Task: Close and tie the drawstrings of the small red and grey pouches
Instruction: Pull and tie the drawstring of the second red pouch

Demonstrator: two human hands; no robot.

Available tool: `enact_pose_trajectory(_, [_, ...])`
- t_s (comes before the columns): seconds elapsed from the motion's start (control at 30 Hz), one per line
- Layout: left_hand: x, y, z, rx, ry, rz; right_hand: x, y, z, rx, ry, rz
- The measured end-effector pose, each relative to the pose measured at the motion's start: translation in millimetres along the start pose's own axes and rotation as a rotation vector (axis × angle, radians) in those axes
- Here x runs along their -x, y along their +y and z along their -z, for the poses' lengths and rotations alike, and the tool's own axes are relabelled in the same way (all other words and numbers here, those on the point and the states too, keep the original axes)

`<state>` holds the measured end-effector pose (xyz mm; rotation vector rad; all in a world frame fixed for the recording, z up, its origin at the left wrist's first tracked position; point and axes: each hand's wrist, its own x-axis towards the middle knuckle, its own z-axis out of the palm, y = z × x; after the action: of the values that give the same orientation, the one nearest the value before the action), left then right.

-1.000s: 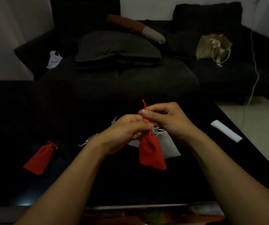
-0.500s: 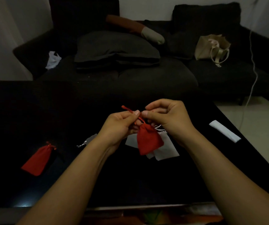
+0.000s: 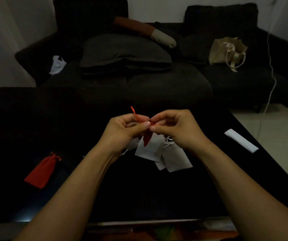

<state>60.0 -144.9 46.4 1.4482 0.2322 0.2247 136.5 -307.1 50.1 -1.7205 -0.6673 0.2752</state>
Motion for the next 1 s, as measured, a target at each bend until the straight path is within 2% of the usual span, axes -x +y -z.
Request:
enact_pose_trajectory(0.1, [1.0,2.9,5.3,-0.089,-0.052,-0.029,-1.6,1.6,4.2,0.095,-0.105,0.041])
enact_pose_trajectory(0.17, [1.7,5.6,7.2,-0.133,-0.081,-0.050,-0.7,2.7,4.2,0.109,-0.210,0.005])
enact_pose_trajectory(0.23, [3.3,7.7,8.1,-0.153,-0.093,-0.049,0.2,1.4,3.5,0.121,-0.243,-0.036])
enact_pose_trajectory(0.47, [5.5,8.3,7.2,-0.146,-0.049,-0.032,0.4,0.5,2.0,-0.006,-0.230,-0.056])
enact_pose_trajectory(0.57, [6.1,8.6,7.6,-0.129,-0.084,-0.028,1.5,-0.8,2.4,-0.018,-0.232,-0.051])
enact_pose_trajectory(0.73, [10.4,9.8,8.8,-0.282,-0.160,-0.113,3.9,-0.7,4.7,0.112,-0.206,-0.003])
enact_pose_trajectory(1.0, [10.0,8.8,9.9,-0.533,-0.168,-0.299,2.2,1.7,10.8,0.075,-0.239,-0.061])
